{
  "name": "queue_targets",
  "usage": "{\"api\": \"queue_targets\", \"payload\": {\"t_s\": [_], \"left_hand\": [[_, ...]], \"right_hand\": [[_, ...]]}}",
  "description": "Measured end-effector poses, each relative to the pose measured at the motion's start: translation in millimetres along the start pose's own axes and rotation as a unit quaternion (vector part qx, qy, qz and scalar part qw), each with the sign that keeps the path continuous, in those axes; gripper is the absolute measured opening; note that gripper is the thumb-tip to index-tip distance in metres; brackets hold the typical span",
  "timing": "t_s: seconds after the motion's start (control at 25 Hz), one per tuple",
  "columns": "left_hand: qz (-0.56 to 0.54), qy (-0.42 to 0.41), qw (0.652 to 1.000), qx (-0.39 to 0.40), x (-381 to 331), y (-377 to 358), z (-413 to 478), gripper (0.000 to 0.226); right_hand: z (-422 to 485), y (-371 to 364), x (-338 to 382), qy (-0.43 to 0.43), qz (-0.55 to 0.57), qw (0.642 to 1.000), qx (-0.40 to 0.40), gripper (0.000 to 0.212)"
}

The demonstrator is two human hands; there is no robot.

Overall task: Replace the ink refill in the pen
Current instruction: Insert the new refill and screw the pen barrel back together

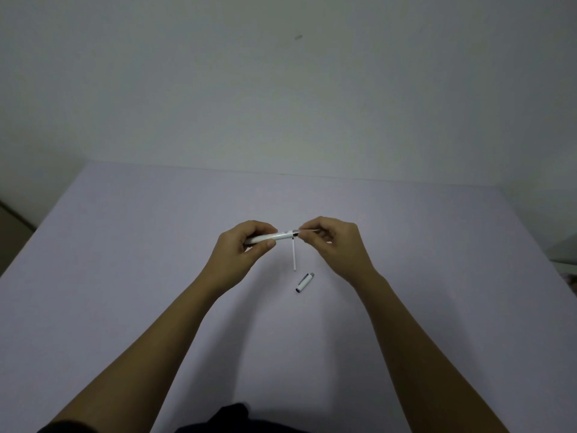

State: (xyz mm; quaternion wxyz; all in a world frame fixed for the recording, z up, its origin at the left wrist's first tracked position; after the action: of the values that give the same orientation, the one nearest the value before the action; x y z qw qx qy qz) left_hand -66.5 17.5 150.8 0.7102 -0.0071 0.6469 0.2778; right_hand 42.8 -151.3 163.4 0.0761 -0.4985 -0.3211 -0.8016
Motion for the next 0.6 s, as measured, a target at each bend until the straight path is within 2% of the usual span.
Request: {"api": "queue_targets", "payload": {"t_s": [0.08,0.28,0.4,0.52,0.6], "left_hand": [[-0.001,-0.007,1.0,-0.009,-0.6,0.0,0.2,0.016],[-0.007,0.022,1.0,0.01,-0.1,-1.4,-0.4,0.017],[0.016,0.009,1.0,0.023,-1.0,-2.6,1.4,0.014],[0.012,0.004,1.0,0.02,-0.7,-2.1,2.3,0.012],[0.011,0.0,1.0,0.023,-0.2,-2.3,2.0,0.012]], "right_hand": [[-0.5,-0.4,-0.2,0.013,-0.007,1.0,0.0,0.019],[1.3,0.3,0.3,0.029,-0.031,0.999,-0.009,0.01],[0.7,-2.2,-2.1,0.023,-0.062,0.998,-0.005,0.008],[-0.9,-2.7,-2.4,0.013,-0.054,0.998,-0.003,0.012],[-1.4,-2.1,-2.1,0.019,-0.043,0.999,0.011,0.024]]}}
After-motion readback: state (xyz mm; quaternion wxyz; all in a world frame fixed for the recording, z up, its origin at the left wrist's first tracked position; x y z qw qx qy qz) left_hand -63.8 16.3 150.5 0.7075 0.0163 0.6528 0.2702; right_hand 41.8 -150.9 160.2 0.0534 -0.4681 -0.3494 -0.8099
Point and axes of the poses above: each hand's wrist, its own z-axis towards the middle knuckle, its own y-axis out of the back of the hand, x = y × z, the point moved 2 cm from there along z, towards the middle knuckle, and after that the axes turned 3 degrees about -x, right-handed, at the moved point
